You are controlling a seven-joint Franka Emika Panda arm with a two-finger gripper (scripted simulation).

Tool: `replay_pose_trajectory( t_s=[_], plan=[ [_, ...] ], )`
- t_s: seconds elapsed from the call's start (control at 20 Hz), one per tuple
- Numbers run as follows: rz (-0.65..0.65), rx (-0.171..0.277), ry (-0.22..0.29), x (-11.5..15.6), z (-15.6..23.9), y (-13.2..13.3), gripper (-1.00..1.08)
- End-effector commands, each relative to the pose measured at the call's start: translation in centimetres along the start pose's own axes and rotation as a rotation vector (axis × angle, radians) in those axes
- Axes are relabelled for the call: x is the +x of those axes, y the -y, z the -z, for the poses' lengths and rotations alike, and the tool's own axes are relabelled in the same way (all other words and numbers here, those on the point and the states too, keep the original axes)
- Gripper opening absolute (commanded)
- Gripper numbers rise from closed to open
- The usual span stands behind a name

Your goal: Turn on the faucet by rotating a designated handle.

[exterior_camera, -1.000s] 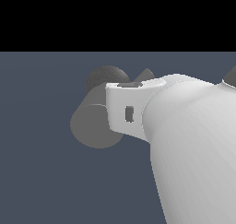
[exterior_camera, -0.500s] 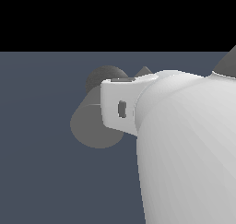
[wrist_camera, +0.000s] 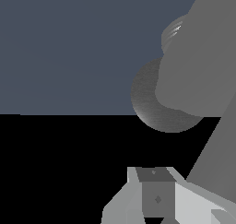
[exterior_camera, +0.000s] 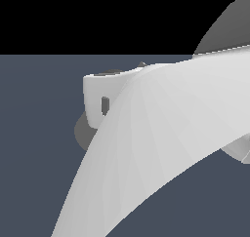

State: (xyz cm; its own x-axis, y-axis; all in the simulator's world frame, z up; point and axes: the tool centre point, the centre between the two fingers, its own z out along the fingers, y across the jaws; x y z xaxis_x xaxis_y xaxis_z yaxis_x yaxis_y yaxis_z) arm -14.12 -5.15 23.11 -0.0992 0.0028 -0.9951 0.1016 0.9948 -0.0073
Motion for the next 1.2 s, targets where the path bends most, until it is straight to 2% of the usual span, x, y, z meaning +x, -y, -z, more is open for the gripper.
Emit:
replay_pose_trajectory(
  t_s=[0.0, 0.4, 0.45, 1.15],
  plan=[
    [0.006, -0.066, 0.08, -3.5, -0.2, -3.4, -1.0],
    [0.007, -0.078, 0.098, -5.0, 0.1, -5.6, -1.0],
    [0.032, -0.045, 0.03, -1.5, 0.3, -3.6, -1.0],
    [0.019, -0.062, 0.064, -3.5, 0.4, -7.9, -1.0]
  ],
)
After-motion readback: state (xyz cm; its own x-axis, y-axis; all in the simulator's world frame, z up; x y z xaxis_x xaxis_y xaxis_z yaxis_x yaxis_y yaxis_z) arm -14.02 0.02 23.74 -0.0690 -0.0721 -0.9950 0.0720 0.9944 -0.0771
